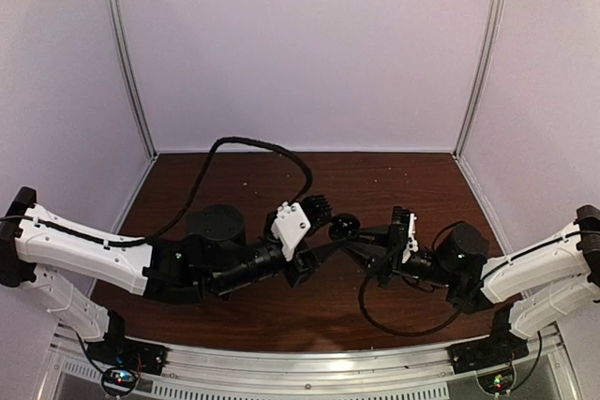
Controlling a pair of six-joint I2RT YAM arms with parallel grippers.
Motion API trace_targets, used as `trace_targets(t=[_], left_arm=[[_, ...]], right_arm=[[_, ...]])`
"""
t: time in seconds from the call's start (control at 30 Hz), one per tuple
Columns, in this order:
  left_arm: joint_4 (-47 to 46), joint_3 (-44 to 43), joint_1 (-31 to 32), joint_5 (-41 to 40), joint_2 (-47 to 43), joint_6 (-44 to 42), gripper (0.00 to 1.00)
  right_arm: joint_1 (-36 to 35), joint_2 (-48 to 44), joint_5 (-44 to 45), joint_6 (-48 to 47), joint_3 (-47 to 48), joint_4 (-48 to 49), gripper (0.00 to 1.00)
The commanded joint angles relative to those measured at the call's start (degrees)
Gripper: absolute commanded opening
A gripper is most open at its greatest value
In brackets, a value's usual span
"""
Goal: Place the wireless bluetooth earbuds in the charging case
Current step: Insert the right earbud into the right side groove of the charging case.
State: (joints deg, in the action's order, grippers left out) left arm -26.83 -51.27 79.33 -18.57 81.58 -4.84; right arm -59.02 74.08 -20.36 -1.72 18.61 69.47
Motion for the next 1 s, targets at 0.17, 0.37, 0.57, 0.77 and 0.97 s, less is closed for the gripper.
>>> trace_targets(t=[0.17,0.37,0.57,0.77,0.97], left_arm=[[4.18,0.86,-2.06,-1.55,-7.17,10.67,0.57],[12.47,-1.68,-4.26,3.92,-8.47,16.51,0.69],[22.12,-7.14,-5.08,10.18,-5.35,19.01,0.69],[22.86,-6.95,-6.55,11.44,-5.22,20.98,0.68],[18.74,-1.52,-11.94,15.64,-9.89,26.61,0.68]], right_arm=[[-0.21,-3.51,1.60,0.22,1.15,-14.51,0.00],[-0.21,-4.22,-1.13,0.57,1.83,-17.89,0.00],[-0.21,-3.15,-5.56,0.40,3.61,-20.63,0.00],[-0.21,-3.51,-6.06,0.68,3.09,-19.36,0.00],[0.02,-5.72,-5.51,1.53,-0.87,-11.47,0.00]])
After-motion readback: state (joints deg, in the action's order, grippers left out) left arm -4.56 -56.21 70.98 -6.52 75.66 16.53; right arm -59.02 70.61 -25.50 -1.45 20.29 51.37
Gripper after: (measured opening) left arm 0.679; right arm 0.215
